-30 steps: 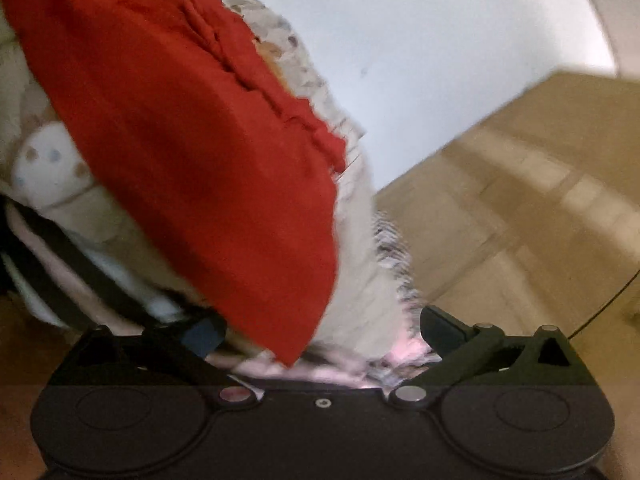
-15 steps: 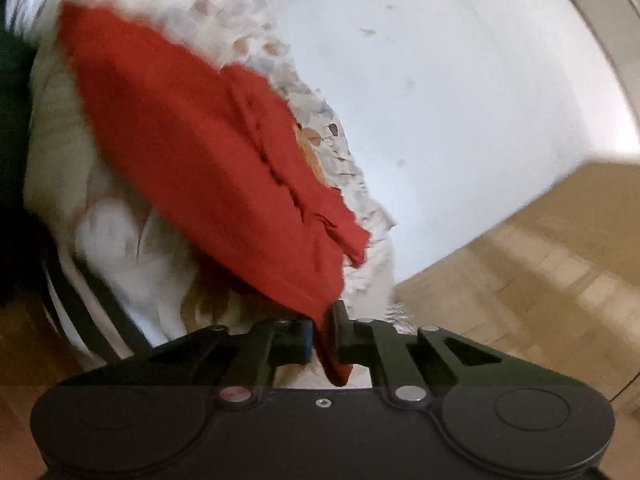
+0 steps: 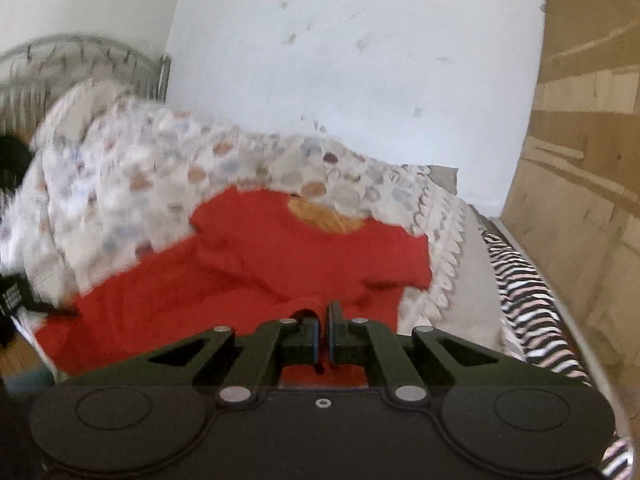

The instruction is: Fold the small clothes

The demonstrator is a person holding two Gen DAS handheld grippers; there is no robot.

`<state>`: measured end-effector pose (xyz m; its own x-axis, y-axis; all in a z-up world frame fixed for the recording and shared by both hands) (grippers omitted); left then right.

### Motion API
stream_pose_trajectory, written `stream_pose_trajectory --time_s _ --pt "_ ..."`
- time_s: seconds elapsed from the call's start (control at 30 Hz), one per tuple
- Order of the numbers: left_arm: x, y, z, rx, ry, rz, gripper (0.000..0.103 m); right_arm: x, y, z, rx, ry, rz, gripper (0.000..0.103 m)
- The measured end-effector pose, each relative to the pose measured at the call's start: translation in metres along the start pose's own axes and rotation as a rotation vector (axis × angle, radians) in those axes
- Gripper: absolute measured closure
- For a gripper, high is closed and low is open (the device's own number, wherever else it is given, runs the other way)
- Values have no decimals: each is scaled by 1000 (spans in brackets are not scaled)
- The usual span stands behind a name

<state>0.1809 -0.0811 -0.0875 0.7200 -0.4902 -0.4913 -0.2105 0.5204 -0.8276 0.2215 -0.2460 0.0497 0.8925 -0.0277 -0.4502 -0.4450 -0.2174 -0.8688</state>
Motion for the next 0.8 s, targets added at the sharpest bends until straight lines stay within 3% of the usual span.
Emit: stream_pose_trajectory --time_s 0.1,0.17,0.3,0.4,0.47,0.6,0.73,0.8 --pt "23 -3 -5 62 -92 46 3 4 -15 0 11 -18 -24 100" --pt "40 -1 -2 96 -178 98 10 3 -20 1 7 -14 -31 100" --pt "50 8 15 119 -252 153 17 5 -24 -2 30 -16 -29 100" --pt "46 21 23 145 -292 174 31 1 -24 -2 38 -4 -37 100" --pt "37 31 32 140 -304 187 52 0 -23 -3 47 4 -41 100" --pt "14 49 50 104 -325 191 62 -11 -14 -5 48 30 -50 100" --pt "-4 51 46 148 -325 140 94 -25 19 0 69 63 -52 100" --pt "-7 53 44 194 -320 119 94 -29 43 4 59 107 -30 100"
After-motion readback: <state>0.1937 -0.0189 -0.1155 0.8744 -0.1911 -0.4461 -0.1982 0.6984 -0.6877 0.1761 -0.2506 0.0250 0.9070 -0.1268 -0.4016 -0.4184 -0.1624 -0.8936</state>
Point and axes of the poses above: each gripper's, at about its wrist camera, not at the fingertips, and x roughly the way its jaws point, z to its left, y to its underside, the point moved 3 cm from there along x, roughly the way its jaws point, and after that the axes turned 6 degrees about y, right-handed, at the moved point
